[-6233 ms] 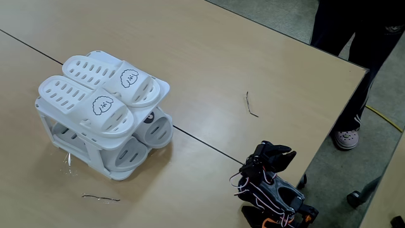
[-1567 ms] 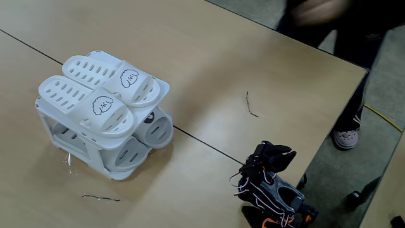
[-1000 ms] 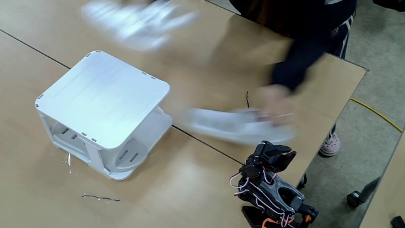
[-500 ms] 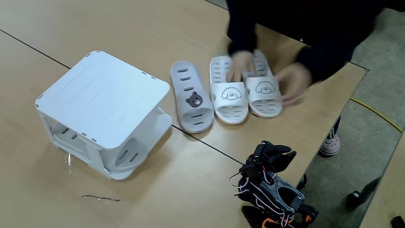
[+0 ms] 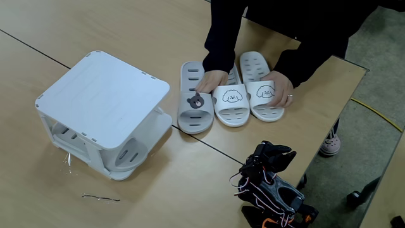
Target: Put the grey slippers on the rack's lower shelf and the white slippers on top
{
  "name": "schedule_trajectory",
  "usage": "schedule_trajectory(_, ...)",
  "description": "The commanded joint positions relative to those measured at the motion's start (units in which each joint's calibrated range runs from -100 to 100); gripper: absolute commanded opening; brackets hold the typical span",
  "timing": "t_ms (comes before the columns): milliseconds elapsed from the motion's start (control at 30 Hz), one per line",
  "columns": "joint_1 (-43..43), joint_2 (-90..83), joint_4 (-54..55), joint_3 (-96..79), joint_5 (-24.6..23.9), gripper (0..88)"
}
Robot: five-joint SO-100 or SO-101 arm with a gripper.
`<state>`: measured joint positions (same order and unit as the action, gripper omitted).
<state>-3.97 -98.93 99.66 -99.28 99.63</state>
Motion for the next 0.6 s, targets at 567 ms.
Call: schedule_trajectory(567,-0.64,-0.06,-0.09,-0.45,0.37,2.3)
